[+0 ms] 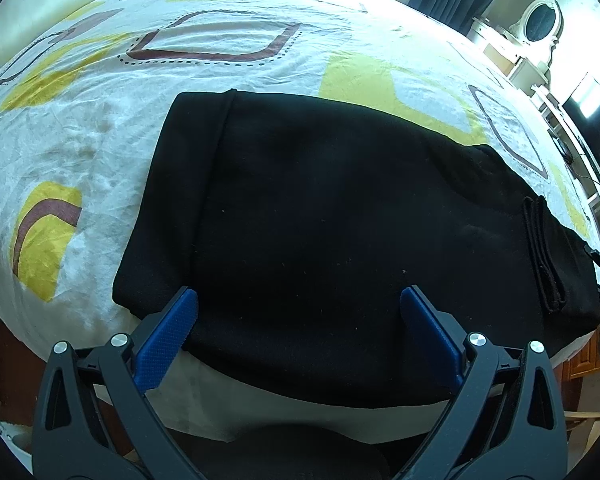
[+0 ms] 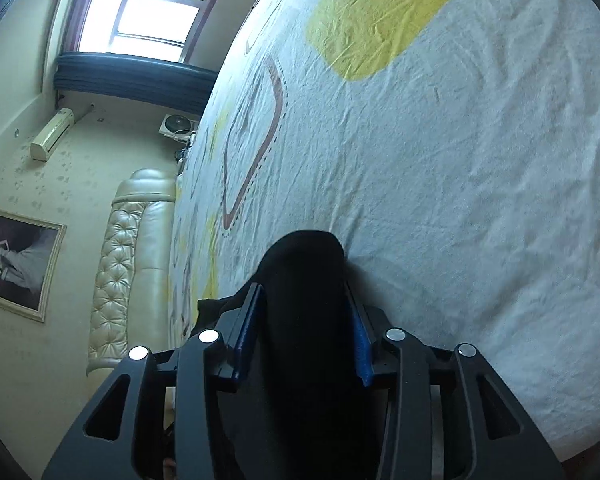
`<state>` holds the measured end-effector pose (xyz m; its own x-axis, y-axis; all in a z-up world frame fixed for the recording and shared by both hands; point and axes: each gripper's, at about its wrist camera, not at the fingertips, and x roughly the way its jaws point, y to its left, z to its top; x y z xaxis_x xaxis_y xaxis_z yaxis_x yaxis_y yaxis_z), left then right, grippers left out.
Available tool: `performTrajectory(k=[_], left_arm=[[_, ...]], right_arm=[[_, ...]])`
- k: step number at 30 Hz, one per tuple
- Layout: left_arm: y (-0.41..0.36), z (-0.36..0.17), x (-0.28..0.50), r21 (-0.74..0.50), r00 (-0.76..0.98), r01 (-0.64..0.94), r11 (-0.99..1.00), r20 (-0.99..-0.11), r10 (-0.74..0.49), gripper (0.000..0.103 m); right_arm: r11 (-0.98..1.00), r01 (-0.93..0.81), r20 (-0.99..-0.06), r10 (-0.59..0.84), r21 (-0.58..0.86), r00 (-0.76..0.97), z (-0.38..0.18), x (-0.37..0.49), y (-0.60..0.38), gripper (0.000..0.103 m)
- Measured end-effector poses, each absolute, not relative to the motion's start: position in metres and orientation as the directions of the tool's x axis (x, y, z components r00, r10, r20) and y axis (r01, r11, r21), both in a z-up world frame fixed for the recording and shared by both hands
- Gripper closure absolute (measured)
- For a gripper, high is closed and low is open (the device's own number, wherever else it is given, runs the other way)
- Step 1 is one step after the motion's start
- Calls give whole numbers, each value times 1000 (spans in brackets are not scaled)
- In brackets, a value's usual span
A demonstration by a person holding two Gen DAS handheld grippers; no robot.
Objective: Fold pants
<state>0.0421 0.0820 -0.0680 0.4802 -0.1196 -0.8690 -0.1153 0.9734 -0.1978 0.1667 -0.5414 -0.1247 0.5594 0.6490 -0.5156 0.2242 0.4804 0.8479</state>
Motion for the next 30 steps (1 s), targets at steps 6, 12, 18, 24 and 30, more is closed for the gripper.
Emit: performTrajectory(k=[6, 12, 18, 24, 30], left_arm=[[82, -67, 42, -199, 479, -115, 973, -869, -121, 2], [82, -67, 41, -202, 479, -114, 973, -869, -124, 2], [80, -67, 40, -195, 482, -107, 975, -868, -121, 2], [87, -55, 41, -235, 465, -86, 968, -869, -169, 2], [143, -17, 41, -506, 585, -103, 856, -727, -359, 3]], right_arm=[[471, 177, -492, 720, 864, 490, -125, 124, -536, 47], [393, 191, -435, 765, 899, 475, -139, 83, -541, 47], [481, 217, -524, 716, 849, 461, -141, 82, -531, 72], [604, 217, -620, 611, 767, 493, -106, 85, -518, 47], [788, 150, -688, 406, 597, 601, -36, 82, -480, 38]])
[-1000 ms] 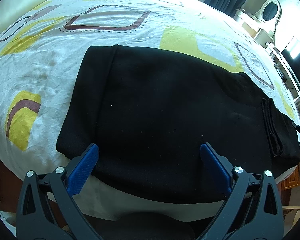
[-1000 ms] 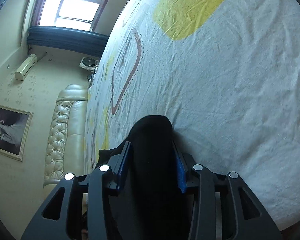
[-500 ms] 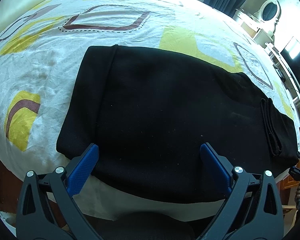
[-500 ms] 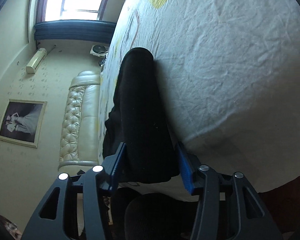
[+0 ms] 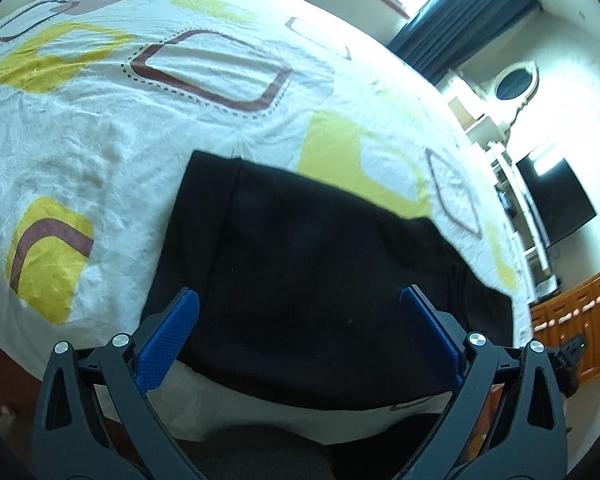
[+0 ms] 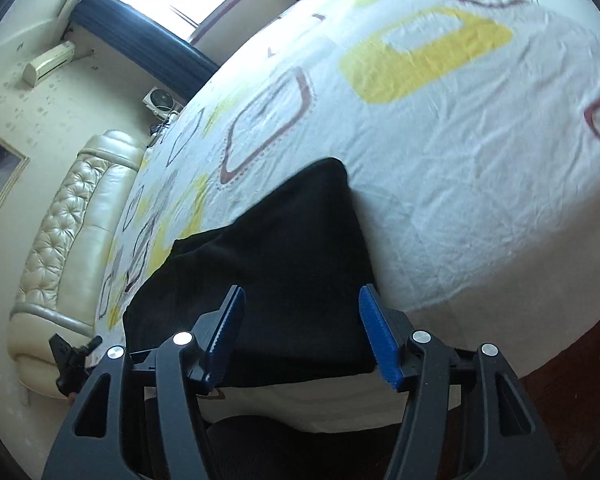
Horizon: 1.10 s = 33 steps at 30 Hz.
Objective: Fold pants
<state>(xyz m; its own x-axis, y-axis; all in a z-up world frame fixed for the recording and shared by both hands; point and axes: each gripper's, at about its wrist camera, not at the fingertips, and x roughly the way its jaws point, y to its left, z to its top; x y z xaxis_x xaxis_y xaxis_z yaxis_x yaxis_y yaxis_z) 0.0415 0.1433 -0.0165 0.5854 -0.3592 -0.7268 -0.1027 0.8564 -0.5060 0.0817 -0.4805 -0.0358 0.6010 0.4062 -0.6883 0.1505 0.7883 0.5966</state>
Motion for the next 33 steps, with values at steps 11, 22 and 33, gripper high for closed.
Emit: performTrajectory(k=[11, 22, 33], left_arm=[[224, -71, 61, -739, 551, -177, 650, -622, -557, 3], [217, -90, 74, -800, 462, -50, 597, -549, -697, 3], [187, -91, 98, -785, 410, -8, 620, -568, -714, 3]], right_arm=[[737, -79, -594, 598, 671, 539, -25, 85, -349, 32], [745, -119, -654, 641, 657, 402, -53, 80, -301, 32], [735, -113, -671, 661, 668, 336, -63, 72, -283, 32]])
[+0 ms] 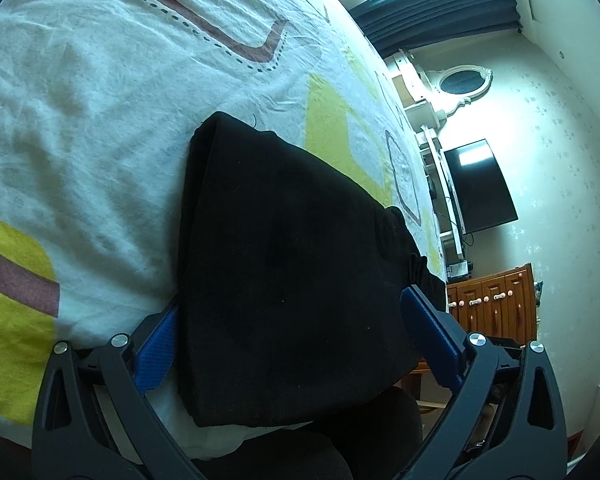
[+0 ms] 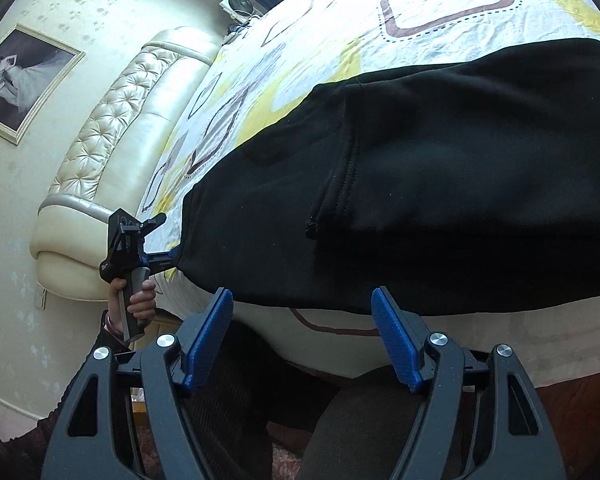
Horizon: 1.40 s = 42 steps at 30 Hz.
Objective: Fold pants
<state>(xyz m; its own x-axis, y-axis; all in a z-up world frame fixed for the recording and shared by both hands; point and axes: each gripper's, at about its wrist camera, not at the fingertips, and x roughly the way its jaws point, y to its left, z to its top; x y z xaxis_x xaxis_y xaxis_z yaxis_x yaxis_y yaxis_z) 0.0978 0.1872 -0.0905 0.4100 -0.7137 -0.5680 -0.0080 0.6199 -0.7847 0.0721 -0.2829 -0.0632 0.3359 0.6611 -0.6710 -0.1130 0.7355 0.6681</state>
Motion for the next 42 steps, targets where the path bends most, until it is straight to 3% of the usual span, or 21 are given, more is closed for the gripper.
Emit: performTrajectory(k=[2, 3, 4, 7, 12, 20, 24, 30, 35, 42], left_arm=[[195, -92, 96, -808, 411, 11, 589, -533, -740, 3], [195, -92, 95, -809, 409, 25, 587, -527, -745, 11], [195, -93, 93, -795, 402, 26, 606, -547, -734, 30], [194, -102, 93, -729, 382, -11, 684, -635, -671, 69], [205, -100, 92, -783, 391, -47, 621, -586, -710, 90], [168, -19, 89, -781, 460, 121, 612, -502, -732, 90], [115, 30, 89, -750, 455, 235, 618, -477, -752, 90], [9, 80, 96, -688, 379, 365, 627, -505, -775, 90], [-92, 83, 106, -618, 287, 449, 645, -584, -759, 90], [-214, 26, 118, -538, 168, 489, 686, -714, -680, 90]], right_arm=[[736, -116, -672, 662, 667, 332, -63, 71, -279, 32], [736, -118, -673, 662, 667, 329, -63, 71, -277, 32], [737, -118, -674, 662, 666, 328, -64, 71, -276, 32], [739, -109, -680, 659, 665, 323, -67, 72, -278, 32], [729, -82, -668, 662, 680, 339, -65, 71, -281, 32], [715, -77, -650, 669, 695, 360, -61, 70, -288, 32], [707, -98, -635, 680, 700, 367, -54, 68, -287, 32], [683, -108, -596, 694, 723, 404, -39, 58, -295, 32], [643, -101, -549, 716, 759, 430, -28, 42, -307, 32], [590, -44, -498, 717, 806, 489, -23, 24, -338, 32]])
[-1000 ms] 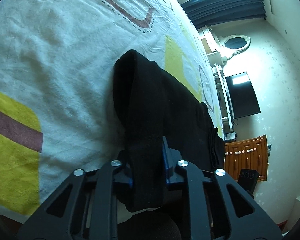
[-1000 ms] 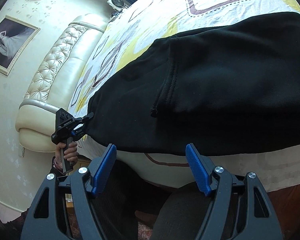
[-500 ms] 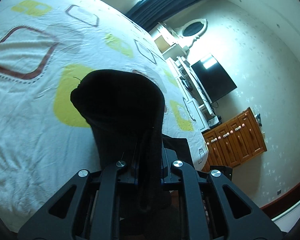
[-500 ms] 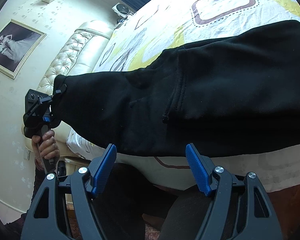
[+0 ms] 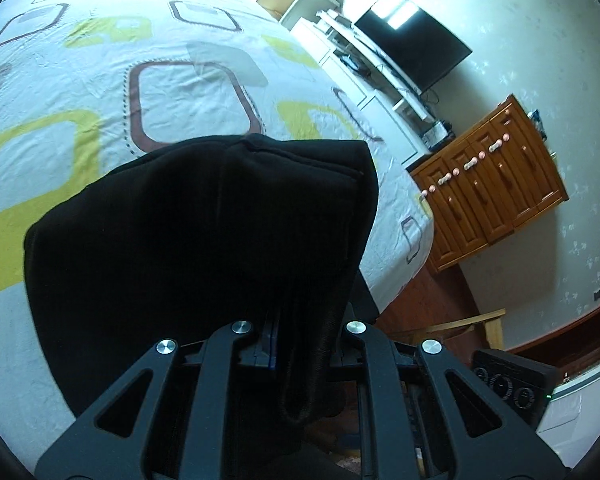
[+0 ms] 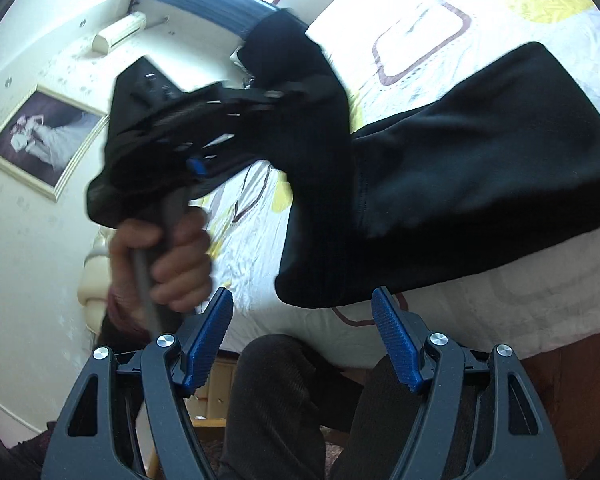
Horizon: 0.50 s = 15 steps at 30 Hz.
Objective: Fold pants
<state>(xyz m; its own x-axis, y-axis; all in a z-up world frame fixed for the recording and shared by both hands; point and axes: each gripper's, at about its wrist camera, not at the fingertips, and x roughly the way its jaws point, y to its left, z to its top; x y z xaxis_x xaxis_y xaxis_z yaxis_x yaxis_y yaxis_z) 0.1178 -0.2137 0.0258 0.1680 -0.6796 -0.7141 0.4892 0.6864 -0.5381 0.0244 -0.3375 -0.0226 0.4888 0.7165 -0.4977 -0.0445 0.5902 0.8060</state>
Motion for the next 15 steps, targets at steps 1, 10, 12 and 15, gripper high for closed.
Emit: performTrajectory(k=[1, 10, 12, 15], left_arm=[[-228, 14, 119, -521, 157, 493, 696, -734, -661, 90], [-251, -27, 114, -537, 148, 443, 718, -746, -649, 57], [-239, -14, 105, -561, 177, 436, 704, -713, -678, 34], [-210, 9, 89, -595, 251, 441, 672, -637, -729, 23]], right_arm=[[582, -24, -496, 714, 813, 495, -25, 24, -343, 32], [507, 80, -453, 675, 858, 583, -36, 20, -379, 32], [503, 90, -450, 663, 860, 598, -38, 20, -388, 32], [510, 99, -455, 642, 854, 617, -40, 26, -402, 32]])
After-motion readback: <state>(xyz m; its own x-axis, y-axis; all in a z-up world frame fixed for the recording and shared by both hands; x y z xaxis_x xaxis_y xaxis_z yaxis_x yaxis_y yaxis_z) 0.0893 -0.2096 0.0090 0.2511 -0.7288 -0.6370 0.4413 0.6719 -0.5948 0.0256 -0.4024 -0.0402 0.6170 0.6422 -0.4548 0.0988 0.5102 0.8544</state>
